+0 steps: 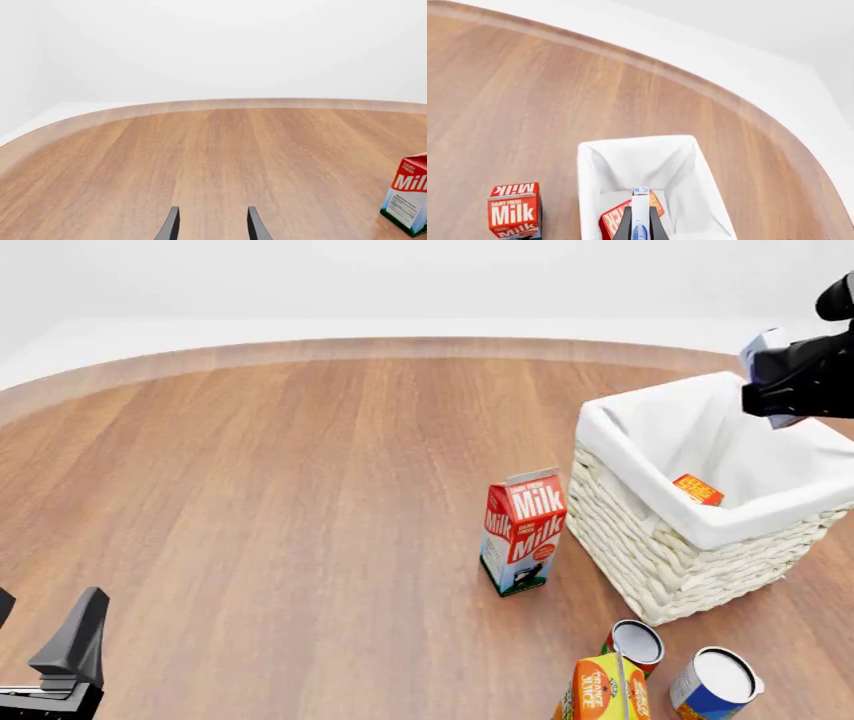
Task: Pick up the cream cheese box and the butter, and put them in the basket.
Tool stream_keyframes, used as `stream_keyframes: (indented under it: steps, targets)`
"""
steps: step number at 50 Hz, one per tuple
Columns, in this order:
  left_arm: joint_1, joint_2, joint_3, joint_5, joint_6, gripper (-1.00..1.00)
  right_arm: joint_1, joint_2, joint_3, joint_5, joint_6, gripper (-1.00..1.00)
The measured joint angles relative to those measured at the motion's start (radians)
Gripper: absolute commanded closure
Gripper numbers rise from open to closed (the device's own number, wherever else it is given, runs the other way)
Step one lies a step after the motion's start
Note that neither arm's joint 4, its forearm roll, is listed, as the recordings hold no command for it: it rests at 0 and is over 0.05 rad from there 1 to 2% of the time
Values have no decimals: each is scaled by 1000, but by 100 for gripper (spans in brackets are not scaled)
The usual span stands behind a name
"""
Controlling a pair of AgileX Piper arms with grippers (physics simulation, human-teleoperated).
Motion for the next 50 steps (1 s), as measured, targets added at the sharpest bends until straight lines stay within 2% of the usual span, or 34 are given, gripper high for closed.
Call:
stream_keyframes:
  steps: [50]
  targets:
    - [0,0,0,0,0,-100,-43,96,88,-113,-17,100]
